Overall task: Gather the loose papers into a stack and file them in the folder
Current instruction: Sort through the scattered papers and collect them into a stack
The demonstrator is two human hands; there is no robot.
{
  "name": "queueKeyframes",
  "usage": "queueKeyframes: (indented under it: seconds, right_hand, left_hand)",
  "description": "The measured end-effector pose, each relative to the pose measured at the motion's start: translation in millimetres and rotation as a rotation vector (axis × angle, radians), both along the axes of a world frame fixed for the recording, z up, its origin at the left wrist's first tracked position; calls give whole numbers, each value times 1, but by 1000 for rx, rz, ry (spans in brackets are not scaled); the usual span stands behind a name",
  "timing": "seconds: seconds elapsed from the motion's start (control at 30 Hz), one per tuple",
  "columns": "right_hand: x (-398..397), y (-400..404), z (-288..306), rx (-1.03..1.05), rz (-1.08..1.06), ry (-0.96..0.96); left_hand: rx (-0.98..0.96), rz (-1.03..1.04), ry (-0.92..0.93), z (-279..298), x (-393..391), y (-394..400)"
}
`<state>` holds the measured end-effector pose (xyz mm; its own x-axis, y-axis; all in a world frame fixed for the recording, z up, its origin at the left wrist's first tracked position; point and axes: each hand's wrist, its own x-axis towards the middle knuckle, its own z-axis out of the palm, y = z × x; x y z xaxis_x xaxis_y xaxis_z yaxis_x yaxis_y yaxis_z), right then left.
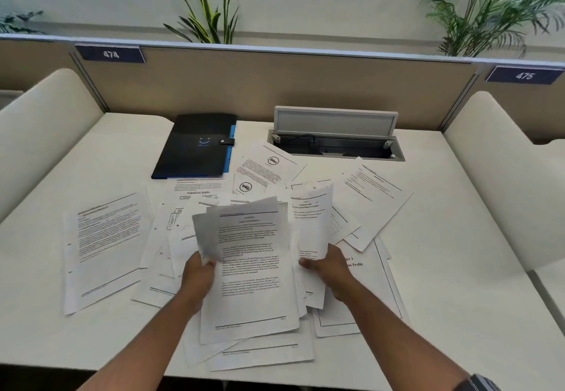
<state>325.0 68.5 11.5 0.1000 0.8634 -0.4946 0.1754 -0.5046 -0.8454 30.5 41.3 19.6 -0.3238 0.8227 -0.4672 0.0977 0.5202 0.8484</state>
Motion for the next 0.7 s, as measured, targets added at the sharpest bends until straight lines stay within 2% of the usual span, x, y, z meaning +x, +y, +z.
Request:
queueKeyframes:
  seconds: [0.23,0.37,0.5,0.7]
  right_hand:
    - [-8,-9,-2,74,55,-152]
    - [-1,-9,-4,53,-46,-163]
    - [17,-7,-7,56,-182,-124]
    - [38,-2,-6,93,-315,41]
  left_hand:
    - [-2,-22,-22,3,7,-1]
    - [-3,6,-42,7,5,-3]
    - [-13,34,-11,11,-3,-4]
    - [44,90,4,20,-14,-3]
